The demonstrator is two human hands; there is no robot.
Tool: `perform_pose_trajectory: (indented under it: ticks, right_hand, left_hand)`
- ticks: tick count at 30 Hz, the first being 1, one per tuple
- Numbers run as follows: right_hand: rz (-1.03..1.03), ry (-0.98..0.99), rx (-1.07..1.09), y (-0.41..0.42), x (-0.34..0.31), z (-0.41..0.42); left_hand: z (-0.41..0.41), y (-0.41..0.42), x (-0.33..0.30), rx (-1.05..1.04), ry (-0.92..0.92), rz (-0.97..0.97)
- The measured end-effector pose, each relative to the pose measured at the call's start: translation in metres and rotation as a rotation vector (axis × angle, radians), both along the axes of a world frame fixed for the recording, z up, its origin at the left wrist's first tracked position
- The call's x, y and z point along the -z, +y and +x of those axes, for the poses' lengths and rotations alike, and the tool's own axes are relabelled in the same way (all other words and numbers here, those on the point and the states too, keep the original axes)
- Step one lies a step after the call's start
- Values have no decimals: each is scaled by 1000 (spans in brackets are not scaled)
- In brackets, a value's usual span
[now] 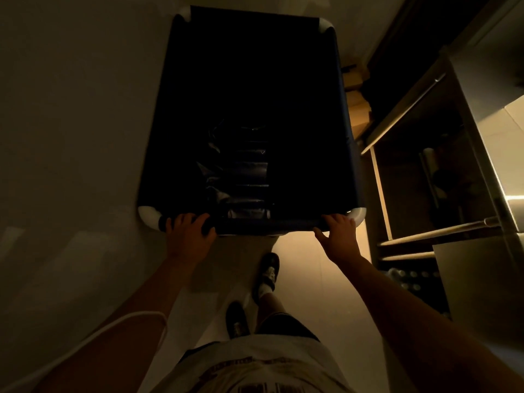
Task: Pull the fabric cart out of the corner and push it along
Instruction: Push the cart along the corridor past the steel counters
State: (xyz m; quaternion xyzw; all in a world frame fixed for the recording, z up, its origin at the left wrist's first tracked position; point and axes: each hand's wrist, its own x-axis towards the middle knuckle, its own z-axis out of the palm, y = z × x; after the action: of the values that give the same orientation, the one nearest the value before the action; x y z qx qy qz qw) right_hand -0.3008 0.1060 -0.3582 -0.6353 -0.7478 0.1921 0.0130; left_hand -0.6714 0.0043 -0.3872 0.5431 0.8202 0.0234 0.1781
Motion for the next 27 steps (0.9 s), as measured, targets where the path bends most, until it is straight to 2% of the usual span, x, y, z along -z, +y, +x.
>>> perform_pose_trajectory:
  ticks: [16,27]
  right_hand:
    - [-60,17,-47,138,2,-25]
    - [-58,-8,-68,210,9,-41]
  left_hand:
    - [-28,136,-18,-37,-20,-138]
    - [-47,207,-21,-44,-25,-137]
